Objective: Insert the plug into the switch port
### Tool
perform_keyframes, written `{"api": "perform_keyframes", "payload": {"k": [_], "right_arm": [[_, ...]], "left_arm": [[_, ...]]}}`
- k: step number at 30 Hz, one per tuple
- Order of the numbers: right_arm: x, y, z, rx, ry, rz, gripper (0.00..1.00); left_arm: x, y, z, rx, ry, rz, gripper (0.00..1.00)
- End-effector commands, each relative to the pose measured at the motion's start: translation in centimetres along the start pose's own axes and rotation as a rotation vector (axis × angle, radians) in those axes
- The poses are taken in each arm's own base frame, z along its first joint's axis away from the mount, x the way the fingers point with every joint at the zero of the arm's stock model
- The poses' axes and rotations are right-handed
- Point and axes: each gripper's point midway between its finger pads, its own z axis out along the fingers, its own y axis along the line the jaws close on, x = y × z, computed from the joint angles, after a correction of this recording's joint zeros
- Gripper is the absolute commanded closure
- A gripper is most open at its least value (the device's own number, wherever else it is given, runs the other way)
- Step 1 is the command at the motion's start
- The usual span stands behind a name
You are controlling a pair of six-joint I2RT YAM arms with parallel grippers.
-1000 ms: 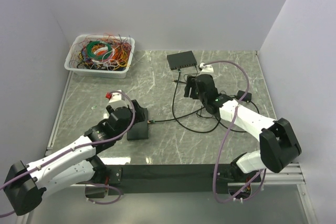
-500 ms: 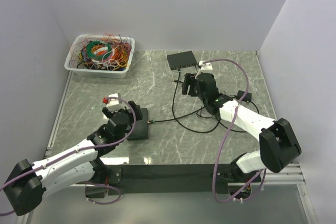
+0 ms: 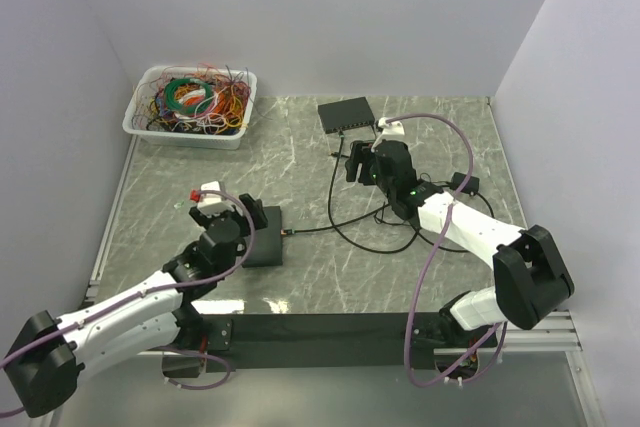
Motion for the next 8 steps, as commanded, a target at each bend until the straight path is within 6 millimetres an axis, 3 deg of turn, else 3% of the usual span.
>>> {"api": "perform_keyframes", "payload": {"k": [1,8], "right_arm": [[-1.94,0.39,-0.47,-0.019,-0.066,0.005,0.26],[-2.30,0.70,-0.72,-0.035,-0.084,0.000,0.30]], "left_arm": [[-1.27,-0.11,-0.05,0.001,-0.050,-0.017,0.02],[-1.80,0.35,-0.20,-0.021,-0.071,-0.034,0.02]]}}
